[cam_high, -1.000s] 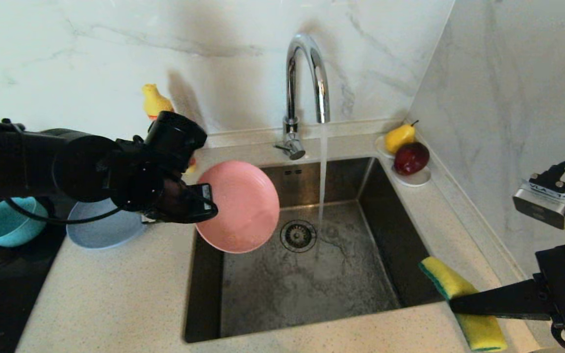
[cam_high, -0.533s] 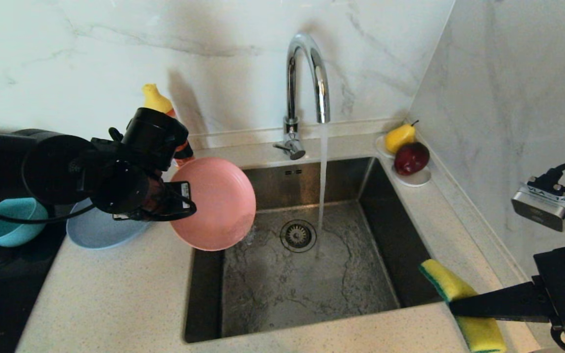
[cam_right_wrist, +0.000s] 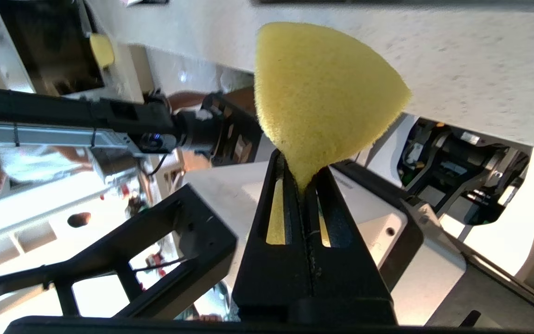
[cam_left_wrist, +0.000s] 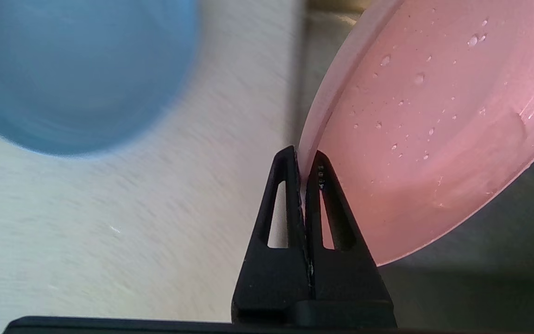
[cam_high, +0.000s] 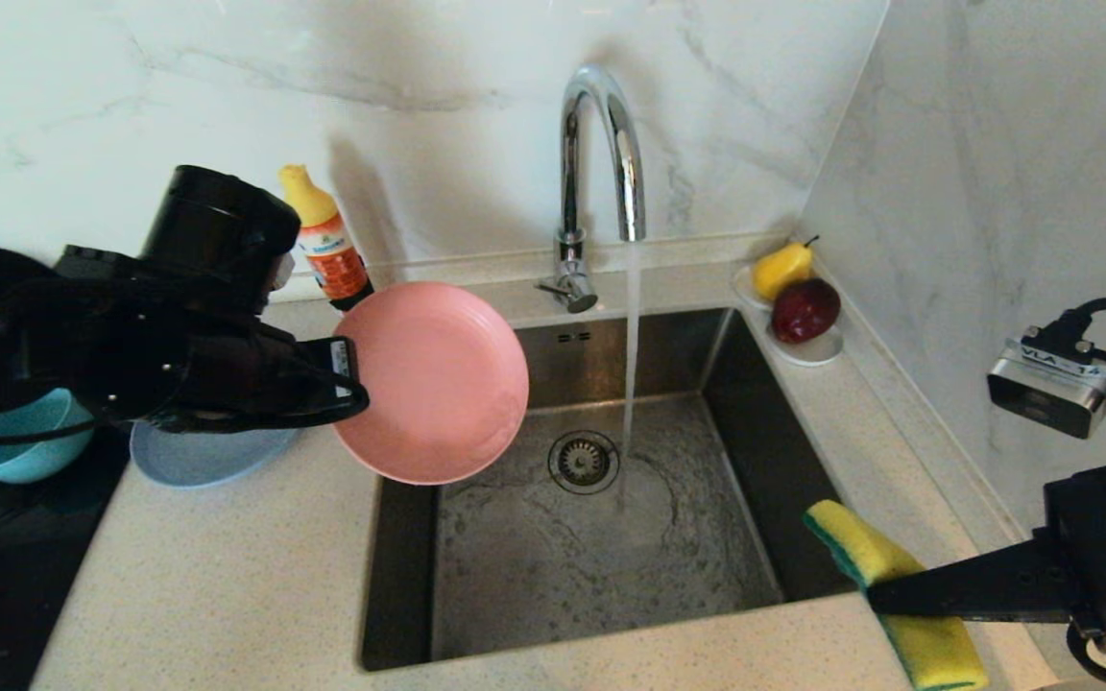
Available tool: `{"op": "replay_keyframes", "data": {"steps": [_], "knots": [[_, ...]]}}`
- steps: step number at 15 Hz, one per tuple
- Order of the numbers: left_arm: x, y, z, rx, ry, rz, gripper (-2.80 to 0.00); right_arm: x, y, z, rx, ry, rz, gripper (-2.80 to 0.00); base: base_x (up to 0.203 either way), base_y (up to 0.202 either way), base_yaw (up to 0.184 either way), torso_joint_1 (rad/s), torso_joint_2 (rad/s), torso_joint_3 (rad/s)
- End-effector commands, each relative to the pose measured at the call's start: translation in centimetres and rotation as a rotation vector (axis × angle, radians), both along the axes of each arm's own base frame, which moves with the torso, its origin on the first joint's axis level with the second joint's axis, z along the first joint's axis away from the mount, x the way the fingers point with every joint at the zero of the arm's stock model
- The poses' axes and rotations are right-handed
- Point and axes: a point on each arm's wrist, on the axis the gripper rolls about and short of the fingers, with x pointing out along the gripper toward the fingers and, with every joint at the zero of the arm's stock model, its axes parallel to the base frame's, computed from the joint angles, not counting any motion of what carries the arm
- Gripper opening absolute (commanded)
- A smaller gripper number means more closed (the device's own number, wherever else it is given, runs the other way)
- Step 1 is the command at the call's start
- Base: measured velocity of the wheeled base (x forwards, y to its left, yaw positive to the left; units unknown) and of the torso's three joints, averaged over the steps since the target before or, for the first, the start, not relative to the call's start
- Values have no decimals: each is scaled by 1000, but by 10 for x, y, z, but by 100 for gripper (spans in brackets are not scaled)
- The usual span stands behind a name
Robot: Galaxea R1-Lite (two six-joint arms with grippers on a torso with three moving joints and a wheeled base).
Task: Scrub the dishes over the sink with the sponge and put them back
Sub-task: Wipe the plate
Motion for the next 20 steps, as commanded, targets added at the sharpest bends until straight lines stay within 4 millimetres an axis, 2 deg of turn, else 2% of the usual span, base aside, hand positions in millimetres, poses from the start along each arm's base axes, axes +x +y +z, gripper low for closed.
{"op": "replay_keyframes", "data": {"steps": [1, 4, 7, 15, 20], "knots": [[-39, 13, 16, -46, -42, -88, -280, 3, 15, 4, -3, 15, 67, -280, 0, 0, 0, 0, 0, 0], [-64, 19, 2, -46, -46, -224, -280, 10, 39, 13, -1, 10, 151, -280, 0, 0, 0, 0, 0, 0], [-83, 23, -11, -27, -107, -369, -280, 14, 72, 18, -8, 19, 256, -280, 0, 0, 0, 0, 0, 0], [-84, 19, -31, 8, -134, -432, -280, 26, 140, 9, -93, 104, 391, -280, 0, 0, 0, 0, 0, 0], [-84, 12, -41, 42, -190, -478, -280, 37, 187, -7, -176, 151, 418, -280, 0, 0, 0, 0, 0, 0]]}}
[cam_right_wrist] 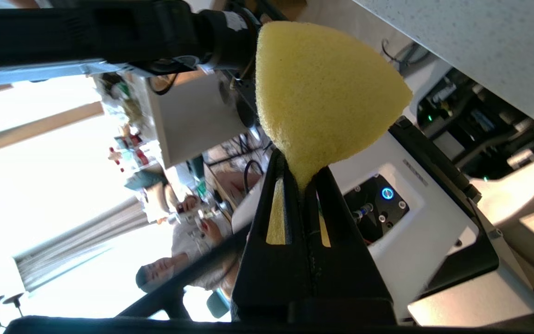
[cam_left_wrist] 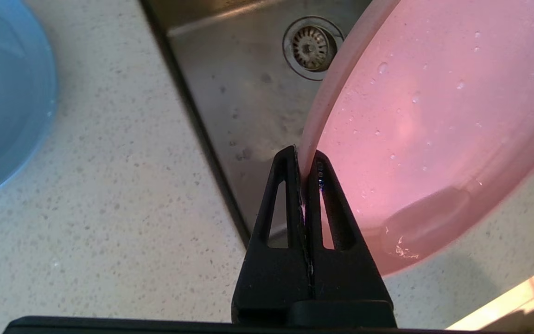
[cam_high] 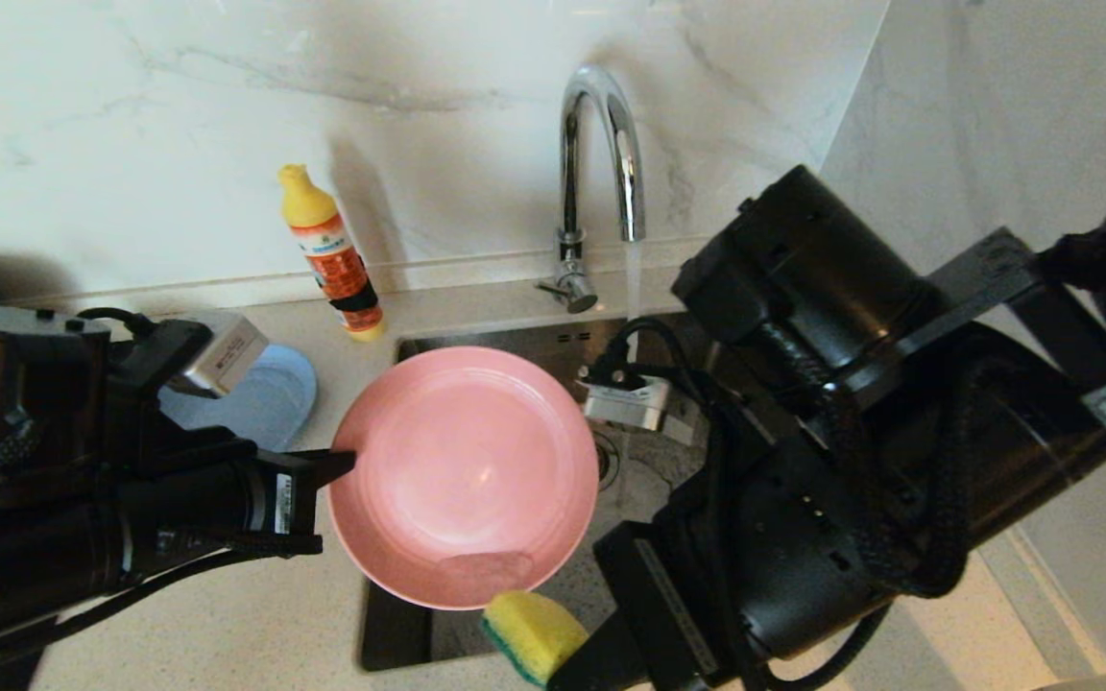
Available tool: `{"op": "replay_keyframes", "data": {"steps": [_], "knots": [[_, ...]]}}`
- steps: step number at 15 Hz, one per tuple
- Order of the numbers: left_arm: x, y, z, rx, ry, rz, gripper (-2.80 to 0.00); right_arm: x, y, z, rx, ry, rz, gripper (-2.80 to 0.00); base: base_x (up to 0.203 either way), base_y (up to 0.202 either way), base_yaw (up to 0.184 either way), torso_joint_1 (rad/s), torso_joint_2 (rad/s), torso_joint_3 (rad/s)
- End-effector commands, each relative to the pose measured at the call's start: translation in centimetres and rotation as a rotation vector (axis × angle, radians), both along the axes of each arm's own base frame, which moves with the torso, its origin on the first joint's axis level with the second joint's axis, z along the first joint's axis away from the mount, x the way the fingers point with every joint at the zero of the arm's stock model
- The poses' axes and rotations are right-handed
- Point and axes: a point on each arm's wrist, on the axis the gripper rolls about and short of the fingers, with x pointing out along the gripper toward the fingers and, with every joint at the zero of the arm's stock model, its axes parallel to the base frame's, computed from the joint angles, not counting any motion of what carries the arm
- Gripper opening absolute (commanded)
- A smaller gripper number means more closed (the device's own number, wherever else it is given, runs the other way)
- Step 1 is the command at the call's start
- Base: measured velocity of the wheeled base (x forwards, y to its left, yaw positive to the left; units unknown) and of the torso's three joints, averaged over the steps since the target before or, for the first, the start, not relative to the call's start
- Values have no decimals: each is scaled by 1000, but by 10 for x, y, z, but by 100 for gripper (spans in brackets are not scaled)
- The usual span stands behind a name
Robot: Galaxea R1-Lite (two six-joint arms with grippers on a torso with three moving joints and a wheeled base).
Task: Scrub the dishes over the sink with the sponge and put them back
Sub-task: Wipe the plate
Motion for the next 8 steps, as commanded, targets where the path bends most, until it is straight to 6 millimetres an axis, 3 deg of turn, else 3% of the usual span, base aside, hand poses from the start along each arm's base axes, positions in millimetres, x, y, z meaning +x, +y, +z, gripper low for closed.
{"op": "replay_keyframes", "data": {"steps": [1, 5, 8], "knots": [[-1, -3, -8, 15, 27, -15, -280, 13, 31, -17, -56, 41, 15, -280, 0, 0, 0, 0, 0, 0], [-1, -9, -12, 24, 40, -43, -280, 22, 61, -34, -143, 66, -9, -280, 0, 0, 0, 0, 0, 0], [-3, -15, -12, 22, 41, -70, -280, 27, 66, -45, -175, 58, -34, -280, 0, 0, 0, 0, 0, 0]]}}
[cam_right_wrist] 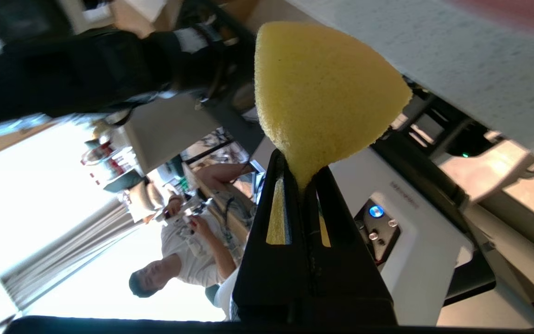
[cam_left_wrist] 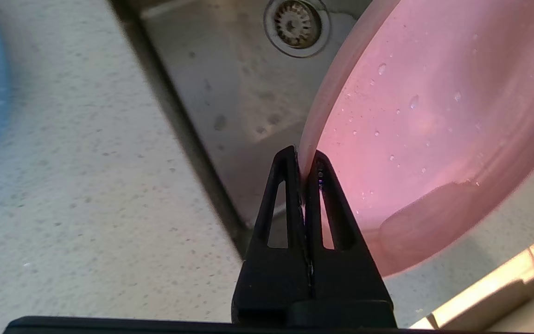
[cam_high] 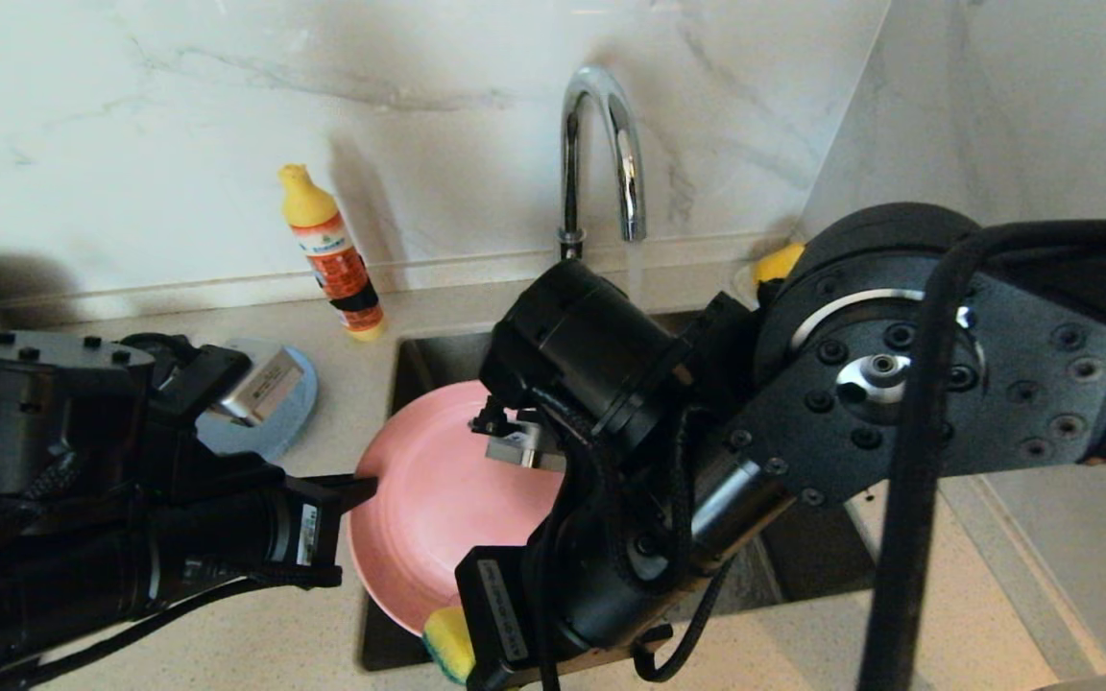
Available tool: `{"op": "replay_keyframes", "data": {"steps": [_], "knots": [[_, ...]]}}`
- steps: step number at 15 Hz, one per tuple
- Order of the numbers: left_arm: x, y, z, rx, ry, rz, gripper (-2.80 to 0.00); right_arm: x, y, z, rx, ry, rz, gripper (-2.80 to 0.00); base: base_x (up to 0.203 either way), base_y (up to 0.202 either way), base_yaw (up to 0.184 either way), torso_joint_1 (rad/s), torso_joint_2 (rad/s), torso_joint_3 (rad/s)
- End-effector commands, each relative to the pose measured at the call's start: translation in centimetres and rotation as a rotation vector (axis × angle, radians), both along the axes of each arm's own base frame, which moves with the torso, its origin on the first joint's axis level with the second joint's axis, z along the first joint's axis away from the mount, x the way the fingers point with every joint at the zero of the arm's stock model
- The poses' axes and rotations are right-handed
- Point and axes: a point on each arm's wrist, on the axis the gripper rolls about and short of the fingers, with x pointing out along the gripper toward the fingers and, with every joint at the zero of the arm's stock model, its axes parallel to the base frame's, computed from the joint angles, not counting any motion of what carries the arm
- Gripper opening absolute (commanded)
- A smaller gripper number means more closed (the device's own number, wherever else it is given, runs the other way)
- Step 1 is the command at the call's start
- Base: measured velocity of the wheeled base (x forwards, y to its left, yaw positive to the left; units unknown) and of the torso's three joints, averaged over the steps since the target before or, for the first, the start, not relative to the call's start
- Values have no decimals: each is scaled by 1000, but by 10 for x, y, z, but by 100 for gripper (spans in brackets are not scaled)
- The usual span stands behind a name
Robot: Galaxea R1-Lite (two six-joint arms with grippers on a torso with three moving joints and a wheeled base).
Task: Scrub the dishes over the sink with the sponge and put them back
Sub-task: Wipe the plate
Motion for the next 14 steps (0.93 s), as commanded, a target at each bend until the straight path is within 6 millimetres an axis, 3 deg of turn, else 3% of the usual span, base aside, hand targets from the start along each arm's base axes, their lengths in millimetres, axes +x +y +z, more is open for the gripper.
{"op": "replay_keyframes", "data": {"steps": [1, 14], "knots": [[-1, -6, -1, -2, 5, -23, -280, 5, 8, -14, -33, 21, -4, -280, 0, 0, 0, 0, 0, 0], [-16, -16, -15, 8, 43, -100, -280, 41, -20, -2, 6, -9, -168, -280, 0, 0, 0, 0, 0, 0]]}}
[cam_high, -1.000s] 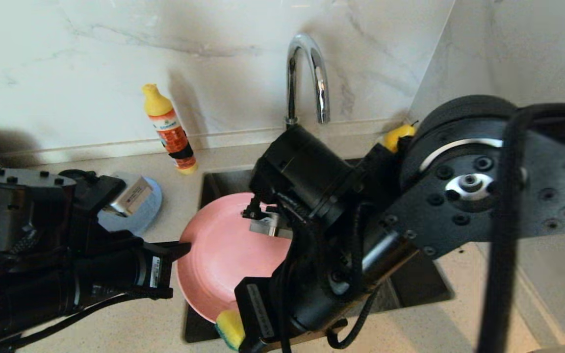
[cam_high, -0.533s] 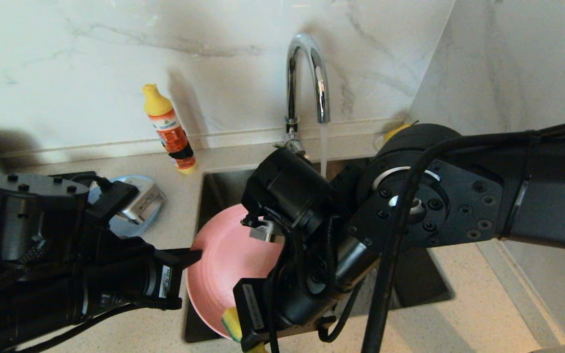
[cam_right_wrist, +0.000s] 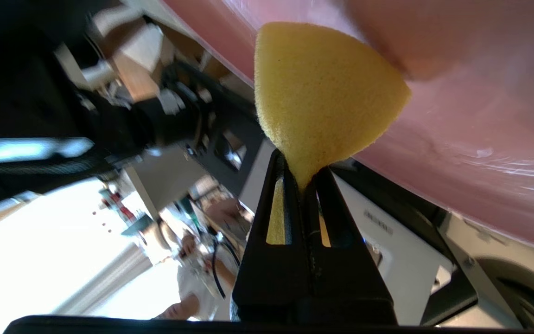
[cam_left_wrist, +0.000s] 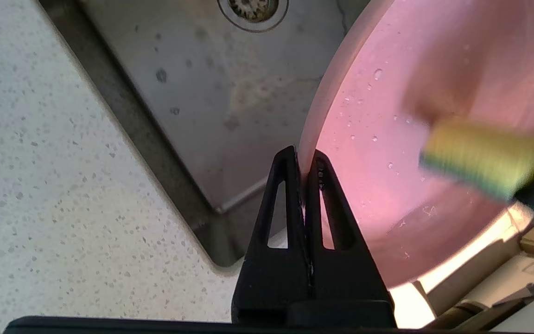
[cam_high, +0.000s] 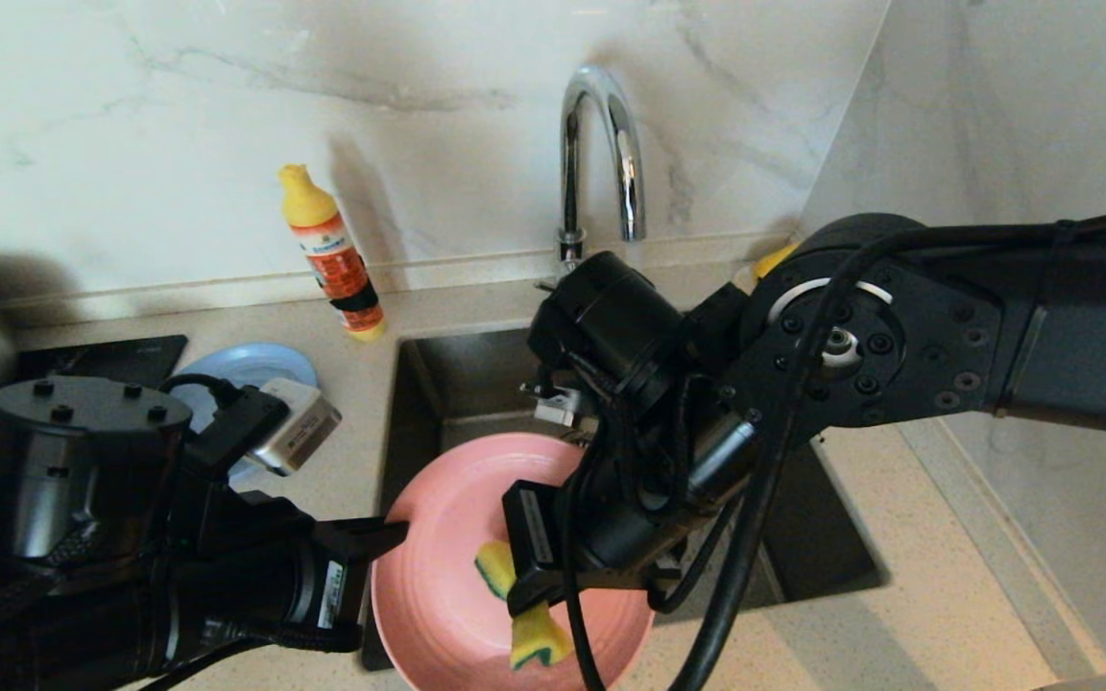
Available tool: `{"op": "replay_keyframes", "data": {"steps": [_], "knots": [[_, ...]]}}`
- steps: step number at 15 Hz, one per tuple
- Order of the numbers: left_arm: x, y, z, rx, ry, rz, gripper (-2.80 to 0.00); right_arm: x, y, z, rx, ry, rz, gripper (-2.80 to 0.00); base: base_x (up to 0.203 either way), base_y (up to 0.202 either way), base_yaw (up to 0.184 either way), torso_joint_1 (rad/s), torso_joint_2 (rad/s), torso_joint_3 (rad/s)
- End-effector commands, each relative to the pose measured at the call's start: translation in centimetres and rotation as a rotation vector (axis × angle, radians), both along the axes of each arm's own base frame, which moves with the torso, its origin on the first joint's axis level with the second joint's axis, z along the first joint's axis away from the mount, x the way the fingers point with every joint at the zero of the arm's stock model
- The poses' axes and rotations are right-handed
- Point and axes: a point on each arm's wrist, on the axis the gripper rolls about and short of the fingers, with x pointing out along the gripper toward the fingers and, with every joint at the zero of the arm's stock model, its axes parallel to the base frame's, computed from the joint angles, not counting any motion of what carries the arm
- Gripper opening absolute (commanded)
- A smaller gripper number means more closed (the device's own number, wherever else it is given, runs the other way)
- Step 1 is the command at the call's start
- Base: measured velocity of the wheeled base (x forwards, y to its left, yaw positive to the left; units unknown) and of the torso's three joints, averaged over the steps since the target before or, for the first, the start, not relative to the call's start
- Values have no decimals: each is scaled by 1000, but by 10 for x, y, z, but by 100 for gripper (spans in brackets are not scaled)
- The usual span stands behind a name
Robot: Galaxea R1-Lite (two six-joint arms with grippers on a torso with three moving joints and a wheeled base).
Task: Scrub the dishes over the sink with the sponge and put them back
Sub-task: Wipe the plate
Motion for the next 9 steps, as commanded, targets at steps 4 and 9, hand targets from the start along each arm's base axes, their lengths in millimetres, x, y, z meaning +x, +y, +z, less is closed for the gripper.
{"op": "replay_keyframes", "data": {"steps": [4, 9], "knots": [[-4, 2, -4, -2, 12, 4, -280, 0, -13, 16, 34, -21, -25, -280, 0, 0, 0, 0, 0, 0], [-8, 5, 0, -13, -5, 4, -280, -2, -10, 16, 46, -31, -15, -280, 0, 0, 0, 0, 0, 0]]}}
